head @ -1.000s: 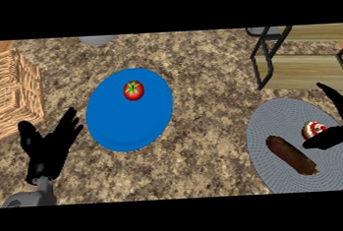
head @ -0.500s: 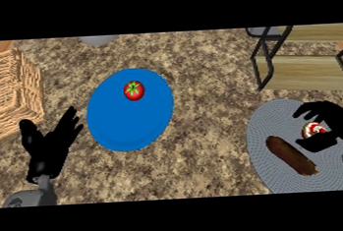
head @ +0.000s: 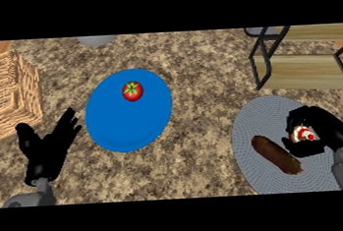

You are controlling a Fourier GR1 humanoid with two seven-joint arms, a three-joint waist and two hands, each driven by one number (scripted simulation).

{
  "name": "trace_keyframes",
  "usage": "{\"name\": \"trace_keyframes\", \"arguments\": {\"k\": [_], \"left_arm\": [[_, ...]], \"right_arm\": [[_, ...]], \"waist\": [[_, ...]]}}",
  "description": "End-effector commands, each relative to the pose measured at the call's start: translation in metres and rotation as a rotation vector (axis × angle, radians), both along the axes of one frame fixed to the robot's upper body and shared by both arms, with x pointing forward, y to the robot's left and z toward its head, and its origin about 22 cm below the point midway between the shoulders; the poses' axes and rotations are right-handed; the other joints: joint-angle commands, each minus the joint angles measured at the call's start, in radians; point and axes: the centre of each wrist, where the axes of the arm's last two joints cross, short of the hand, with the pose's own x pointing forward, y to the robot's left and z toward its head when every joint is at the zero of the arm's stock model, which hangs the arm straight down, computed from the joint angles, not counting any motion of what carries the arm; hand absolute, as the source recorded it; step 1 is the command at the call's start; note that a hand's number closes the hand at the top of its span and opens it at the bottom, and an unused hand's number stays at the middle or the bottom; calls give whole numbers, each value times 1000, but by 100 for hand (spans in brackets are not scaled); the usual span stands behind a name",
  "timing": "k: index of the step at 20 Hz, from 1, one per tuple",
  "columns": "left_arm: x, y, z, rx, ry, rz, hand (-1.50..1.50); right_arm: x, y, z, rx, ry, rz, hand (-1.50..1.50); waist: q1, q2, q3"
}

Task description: Pick the cupcake from the placemat and place it in the tiered shelf

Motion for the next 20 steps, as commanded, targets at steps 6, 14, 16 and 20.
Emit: {"name": "trace_keyframes", "arguments": {"k": [6, 14, 16, 20], "left_arm": [[-13, -6, -33, -6, 76, 29, 0], [-11, 17, -15, -12, 90, 42, 0], [-5, 9, -8, 1, 68, 30, 0], [4, 12, -2, 11, 62, 17, 0]], "right_arm": [[-16, 57, 50, 133, -112, 203, 150], [-56, 68, 167, 125, -465, 108, 150], [-67, 62, 191, 141, -532, 53, 150], [-65, 42, 250, 131, -603, -35, 150]], "waist": [[-11, 6, -6], [-23, -1, -7], [-21, 0, -6], [-10, 5, -7]]}}
